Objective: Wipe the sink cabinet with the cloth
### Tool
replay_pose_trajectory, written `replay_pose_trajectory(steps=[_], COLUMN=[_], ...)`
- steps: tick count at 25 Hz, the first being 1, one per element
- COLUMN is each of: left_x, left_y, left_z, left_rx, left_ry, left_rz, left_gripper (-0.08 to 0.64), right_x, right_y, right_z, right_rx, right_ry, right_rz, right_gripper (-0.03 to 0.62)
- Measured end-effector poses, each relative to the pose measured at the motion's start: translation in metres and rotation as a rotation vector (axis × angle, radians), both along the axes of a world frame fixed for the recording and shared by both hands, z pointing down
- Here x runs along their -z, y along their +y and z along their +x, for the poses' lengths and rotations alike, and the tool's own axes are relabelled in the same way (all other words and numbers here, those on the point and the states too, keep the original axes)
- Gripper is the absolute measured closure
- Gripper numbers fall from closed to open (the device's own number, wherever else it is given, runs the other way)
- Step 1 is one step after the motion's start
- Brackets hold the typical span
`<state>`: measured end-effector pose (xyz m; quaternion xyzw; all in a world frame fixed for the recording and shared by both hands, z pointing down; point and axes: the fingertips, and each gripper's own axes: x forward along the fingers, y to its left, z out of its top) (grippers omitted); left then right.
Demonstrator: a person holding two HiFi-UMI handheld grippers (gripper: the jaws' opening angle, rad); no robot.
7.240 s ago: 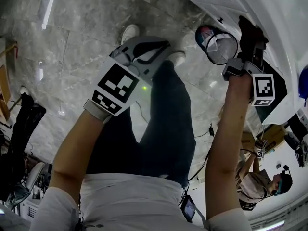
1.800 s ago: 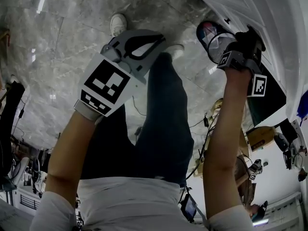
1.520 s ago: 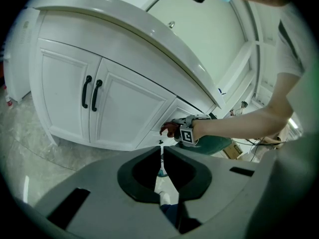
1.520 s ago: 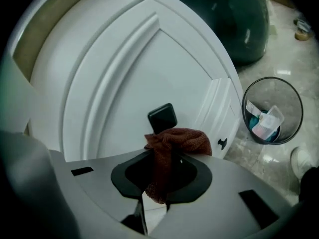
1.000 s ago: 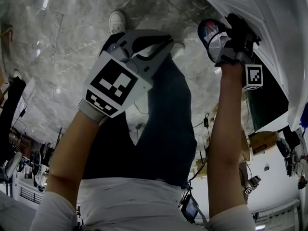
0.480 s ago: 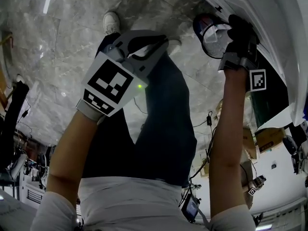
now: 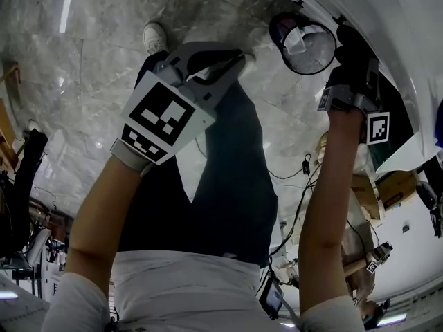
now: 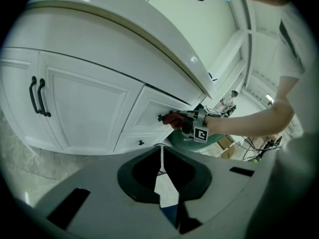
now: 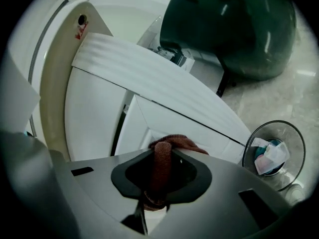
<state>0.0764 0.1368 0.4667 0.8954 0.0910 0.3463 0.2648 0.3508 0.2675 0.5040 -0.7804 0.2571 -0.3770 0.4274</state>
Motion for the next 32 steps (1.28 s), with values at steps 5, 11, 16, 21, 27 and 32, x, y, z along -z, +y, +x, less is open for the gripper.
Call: replay_pose_trajectory(steps=[5, 11, 16, 21, 27, 32], left_x=[0.004, 0.007, 0.010, 0.004, 0.010, 0.004], left_y=[-0.002, -0.005, -0.011, -0.024, -0.037, -0.056], left_z=[-0.008, -0.021, -0.034, -0.055, -0.073, -0.094], left_rx=[-0.026, -0.043, -0.018, 0.031, 0.080, 0.114], left_ry=[0.004, 0.016, 0.029, 0.028, 0.030, 0.033], left_rz=[0.001, 0.006, 0.007, 0.003, 0.005, 0.004], left_gripper=[0.548, 0.548, 0.548, 0.548, 0.548, 0.548], right_x=[0.026, 0.053, 0.057, 0.051, 0.054, 0.047], right_y=[0.020, 0.012, -0.019, -0.060, -0.111, -0.160], right_z=[0.003, -0.003, -0.020, -0.045, -0.075, -0.107], right_rx=[-0.108, -0.143, -0.126, -0.071, 0.026, 0.111], right_ry=[0.019, 0.034, 0.020, -0.008, -0.039, -0.055], right_rz=[0.045, 0.120, 0.169, 0.193, 0.211, 0.214], right_gripper=[0.518, 0.518, 0.518, 0.518, 0.518, 0.518])
